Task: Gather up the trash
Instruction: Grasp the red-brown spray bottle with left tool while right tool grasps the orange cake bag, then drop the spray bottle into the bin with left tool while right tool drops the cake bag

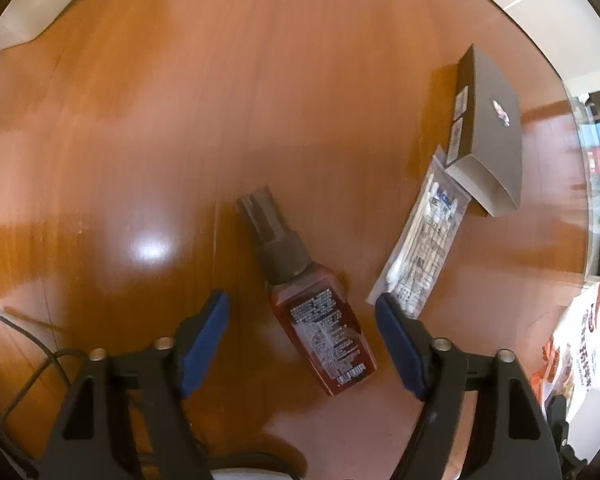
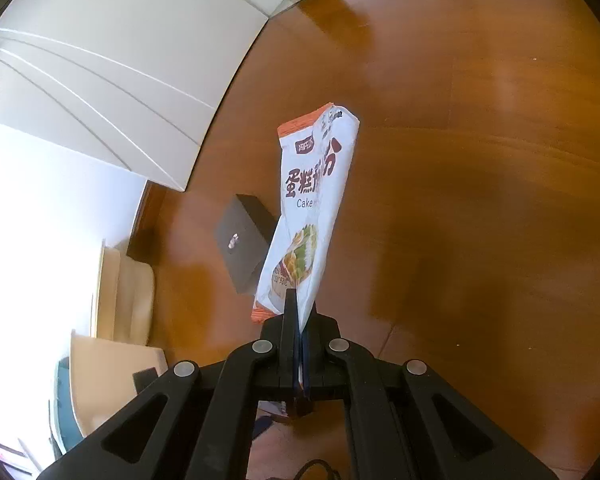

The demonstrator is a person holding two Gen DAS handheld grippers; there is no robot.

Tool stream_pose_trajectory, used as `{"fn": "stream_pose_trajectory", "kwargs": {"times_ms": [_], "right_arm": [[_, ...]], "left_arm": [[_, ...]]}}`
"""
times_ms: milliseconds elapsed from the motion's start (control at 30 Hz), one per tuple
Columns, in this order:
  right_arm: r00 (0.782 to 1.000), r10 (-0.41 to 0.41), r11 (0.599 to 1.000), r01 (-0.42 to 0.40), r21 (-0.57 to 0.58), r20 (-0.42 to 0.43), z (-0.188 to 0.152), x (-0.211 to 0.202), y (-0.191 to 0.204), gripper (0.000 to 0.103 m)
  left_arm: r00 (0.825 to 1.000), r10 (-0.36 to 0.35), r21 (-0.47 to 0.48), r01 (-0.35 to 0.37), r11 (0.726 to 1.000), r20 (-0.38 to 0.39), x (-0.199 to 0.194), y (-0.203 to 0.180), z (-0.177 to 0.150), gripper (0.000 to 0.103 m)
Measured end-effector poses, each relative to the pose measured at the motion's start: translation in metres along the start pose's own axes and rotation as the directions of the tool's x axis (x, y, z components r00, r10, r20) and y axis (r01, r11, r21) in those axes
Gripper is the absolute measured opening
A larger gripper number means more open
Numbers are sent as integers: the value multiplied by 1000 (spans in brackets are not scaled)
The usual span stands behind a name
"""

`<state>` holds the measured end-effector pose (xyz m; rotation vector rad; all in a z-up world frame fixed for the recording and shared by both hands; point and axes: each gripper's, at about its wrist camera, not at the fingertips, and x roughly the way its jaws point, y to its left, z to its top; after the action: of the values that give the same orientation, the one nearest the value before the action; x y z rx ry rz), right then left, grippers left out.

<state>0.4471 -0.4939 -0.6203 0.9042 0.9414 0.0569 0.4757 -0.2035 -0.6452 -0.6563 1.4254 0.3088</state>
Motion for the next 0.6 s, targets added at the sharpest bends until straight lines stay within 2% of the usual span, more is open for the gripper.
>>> {"fn": "stream_pose_trajectory", "kwargs": {"times_ms": [33, 200, 367, 467, 533, 600], "right_arm": [[1000, -4, 1000, 4, 0, 5, 0, -1, -1, 1], [1000, -7, 1000, 7, 2, 22, 2, -7, 2, 1], [999, 0, 998, 2, -61, 42, 9, -27, 26, 1], [998, 16, 994, -10, -110, 59, 11, -52, 56, 1], [998, 29, 990, -20, -140, 61, 11, -68, 80, 1], [997, 48, 983, -37, -181, 60, 11, -85, 109, 1]], "left_arm": [[1000, -3, 15, 3, 1000, 7, -1, -2, -1, 45], [1000, -28, 53, 28, 998, -1, -8, -1, 0, 30], [994, -94, 151, 85, 985, 56, -63, 17, 3, 30], [979, -152, 203, 123, 971, 134, -124, 26, 18, 30], [961, -185, 228, 136, 964, 207, -174, 37, 28, 30], [931, -213, 246, 141, 959, 296, -230, 47, 45, 30]]}}
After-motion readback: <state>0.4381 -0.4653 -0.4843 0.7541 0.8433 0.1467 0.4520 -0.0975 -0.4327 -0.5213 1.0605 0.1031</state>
